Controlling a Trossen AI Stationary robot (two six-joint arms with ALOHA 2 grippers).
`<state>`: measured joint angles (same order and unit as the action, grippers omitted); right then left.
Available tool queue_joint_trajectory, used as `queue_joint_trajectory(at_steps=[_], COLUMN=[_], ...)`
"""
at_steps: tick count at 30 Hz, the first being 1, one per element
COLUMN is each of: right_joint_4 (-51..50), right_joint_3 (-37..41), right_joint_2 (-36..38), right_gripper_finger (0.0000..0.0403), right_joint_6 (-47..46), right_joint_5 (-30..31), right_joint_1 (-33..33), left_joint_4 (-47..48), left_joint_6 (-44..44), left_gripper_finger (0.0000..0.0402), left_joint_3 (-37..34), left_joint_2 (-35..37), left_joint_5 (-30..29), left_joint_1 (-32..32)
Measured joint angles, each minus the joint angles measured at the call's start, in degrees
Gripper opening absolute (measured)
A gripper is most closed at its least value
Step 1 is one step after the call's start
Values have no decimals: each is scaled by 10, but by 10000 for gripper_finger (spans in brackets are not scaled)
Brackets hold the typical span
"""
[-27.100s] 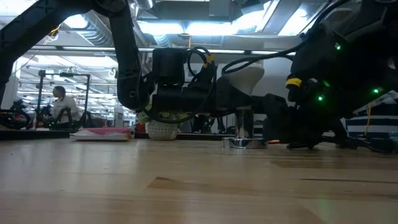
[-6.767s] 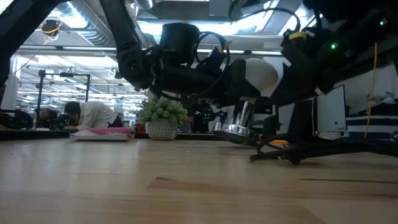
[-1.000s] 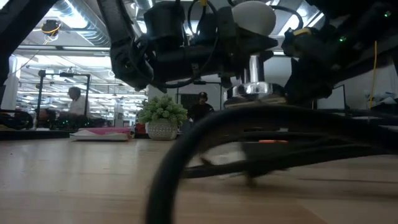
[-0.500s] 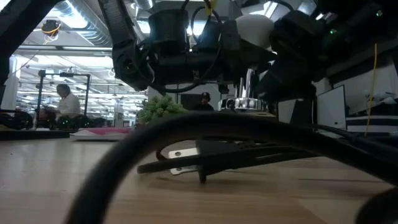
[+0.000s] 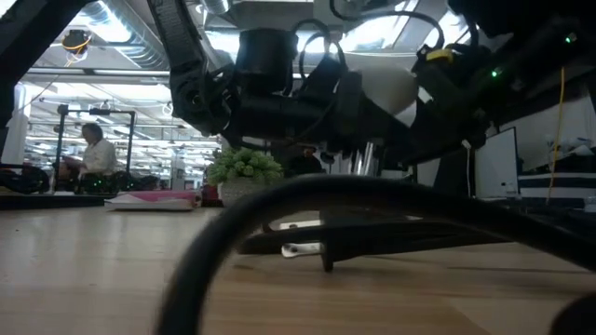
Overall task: Screw lightbulb
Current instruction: Remove the lightbulb from the lamp
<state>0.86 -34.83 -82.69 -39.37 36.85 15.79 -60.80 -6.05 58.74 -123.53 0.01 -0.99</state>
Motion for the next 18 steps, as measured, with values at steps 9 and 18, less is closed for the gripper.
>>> queue_joint_trajectory(at_steps=[9,18], right_joint_4=[54,90], right_joint_3=[-2,-1], right_joint_2=[-82,-145], right_gripper_finger=[188,188], right_joint_6=[-10,-15], right_joint_5=[31,7], right_joint_1=[1,-1], left_joint_4=[16,15], left_joint_6=[0,6], left_gripper_finger=[143,145], left_joint_3=[-2,0], left_joint_2=[0,0], left_joint_5=[-3,-1], left_joint_1=[-1,-2])
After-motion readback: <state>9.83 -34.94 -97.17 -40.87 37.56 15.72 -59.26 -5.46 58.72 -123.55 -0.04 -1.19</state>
